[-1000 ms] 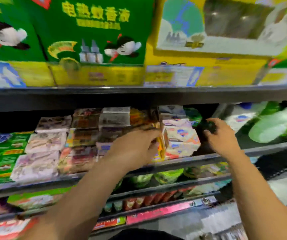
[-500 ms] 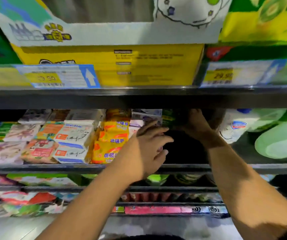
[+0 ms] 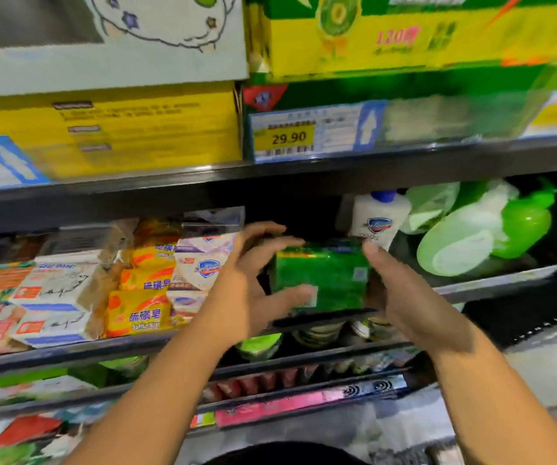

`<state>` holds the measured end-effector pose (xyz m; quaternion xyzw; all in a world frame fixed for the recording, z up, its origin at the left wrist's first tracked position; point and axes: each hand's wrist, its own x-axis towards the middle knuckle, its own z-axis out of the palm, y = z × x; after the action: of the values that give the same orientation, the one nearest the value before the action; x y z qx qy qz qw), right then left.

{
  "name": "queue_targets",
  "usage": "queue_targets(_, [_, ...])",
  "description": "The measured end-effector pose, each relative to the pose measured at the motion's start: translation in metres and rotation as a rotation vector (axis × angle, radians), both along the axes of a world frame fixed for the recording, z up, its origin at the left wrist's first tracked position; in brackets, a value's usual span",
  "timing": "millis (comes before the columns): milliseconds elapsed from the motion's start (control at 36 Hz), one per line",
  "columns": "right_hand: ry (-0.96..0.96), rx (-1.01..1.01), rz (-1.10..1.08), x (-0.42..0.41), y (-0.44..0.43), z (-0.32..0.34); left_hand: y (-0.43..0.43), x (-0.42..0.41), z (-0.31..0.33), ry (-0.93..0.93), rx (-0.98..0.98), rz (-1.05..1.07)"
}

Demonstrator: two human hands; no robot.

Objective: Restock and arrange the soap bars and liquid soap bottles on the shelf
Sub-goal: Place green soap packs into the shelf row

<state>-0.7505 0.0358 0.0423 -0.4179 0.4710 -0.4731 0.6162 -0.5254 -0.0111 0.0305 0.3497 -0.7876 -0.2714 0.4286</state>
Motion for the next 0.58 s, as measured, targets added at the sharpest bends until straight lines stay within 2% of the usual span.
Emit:
queue_targets(83, [0.073,-0.175,0.096,-0.003,0.009,0.002,0.007,-0.013,0.016,0.332,0.436,-0.050])
queue_targets(111, [0.034,-0.182,0.067,0.001,0.009,0.002,0.007,-0.015,0.021,0.393,0.520,-0.093])
queue_targets(139, [-0.034,-0.170,0.021,0.006,0.008,0.004,0.006,-0.015,0.026,0.360,0.504,-0.123])
queue_targets(194, [-0.174,-0.123,-0.122,0.013,0.005,0.005,0.003,-0.009,0.030,0.182,0.392,-0.190])
queue_targets(250, [-0.263,-0.079,-0.227,0.013,-0.001,0.009,0.003,-0.005,0.039,-0.105,0.315,-0.271])
queue_targets(306, [-0.291,-0.017,-0.220,0.010,-0.004,0.016,0.004,-0.003,0.040,-0.371,0.184,-0.230])
queue_targets(333, [-0.265,0.025,-0.182,0.008,-0.005,0.018,0.003,-0.002,0.040,-0.405,0.094,-0.191])
queue_targets(389, [-0.174,0.084,-0.066,0.007,-0.004,0.020,0.000,-0.002,0.036,-0.297,-0.102,-0.145])
queue_targets(444, [-0.072,0.083,0.046,0.004,-0.005,0.019,-0.004,-0.001,0.026,-0.181,-0.110,-0.135])
queue_targets(528, [0.090,-0.016,0.154,-0.001,-0.007,0.014,-0.001,0.003,0.029,0.126,0.288,-0.132])
queue_targets(583, [0.032,-0.127,0.161,0.000,-0.009,0.012,0.001,0.002,0.036,0.358,0.520,-0.178])
